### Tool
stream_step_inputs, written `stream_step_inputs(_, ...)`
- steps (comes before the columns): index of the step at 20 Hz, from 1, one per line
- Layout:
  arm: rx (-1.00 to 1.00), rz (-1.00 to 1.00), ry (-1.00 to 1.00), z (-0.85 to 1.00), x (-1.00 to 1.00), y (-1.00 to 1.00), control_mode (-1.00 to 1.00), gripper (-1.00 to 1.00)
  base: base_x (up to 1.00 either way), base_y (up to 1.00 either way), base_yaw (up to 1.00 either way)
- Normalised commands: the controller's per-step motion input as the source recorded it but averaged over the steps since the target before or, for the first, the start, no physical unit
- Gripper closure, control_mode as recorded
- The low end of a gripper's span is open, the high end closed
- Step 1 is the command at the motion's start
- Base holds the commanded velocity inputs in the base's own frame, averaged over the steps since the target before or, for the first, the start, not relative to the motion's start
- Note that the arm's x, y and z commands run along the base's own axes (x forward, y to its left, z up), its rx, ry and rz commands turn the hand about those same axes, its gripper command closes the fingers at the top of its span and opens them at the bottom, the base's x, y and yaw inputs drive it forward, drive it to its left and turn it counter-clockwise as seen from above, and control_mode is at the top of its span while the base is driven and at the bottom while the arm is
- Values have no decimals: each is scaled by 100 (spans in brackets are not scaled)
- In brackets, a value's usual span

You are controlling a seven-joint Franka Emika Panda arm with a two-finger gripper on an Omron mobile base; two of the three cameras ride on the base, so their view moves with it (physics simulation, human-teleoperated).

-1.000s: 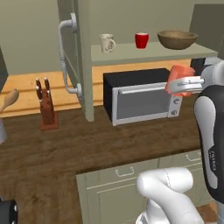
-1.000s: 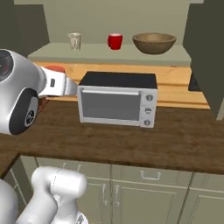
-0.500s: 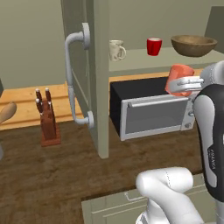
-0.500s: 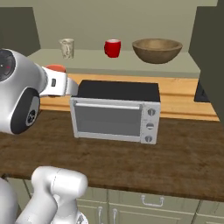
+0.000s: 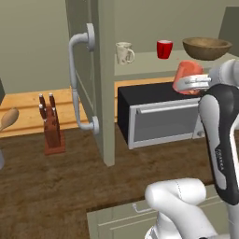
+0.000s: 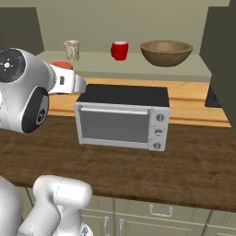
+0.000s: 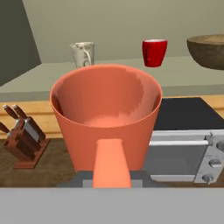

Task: Gather all objects into one cabinet and sort the glasses and bowls to opposite sides.

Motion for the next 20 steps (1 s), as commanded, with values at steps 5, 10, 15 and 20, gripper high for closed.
stream_step_inputs(5, 0, 0, 0, 20, 78, 0, -100, 100, 0, 0, 0)
stream_step_inputs(10, 0, 0, 3, 10, 74, 0, -100, 100, 0, 0, 0)
stream_step_inputs(15, 0, -1, 0, -10, 63, 0, -100, 100, 0, 0, 0)
stream_step_inputs(20, 0, -2, 0, -12, 65, 0, -100, 100, 0, 0, 0)
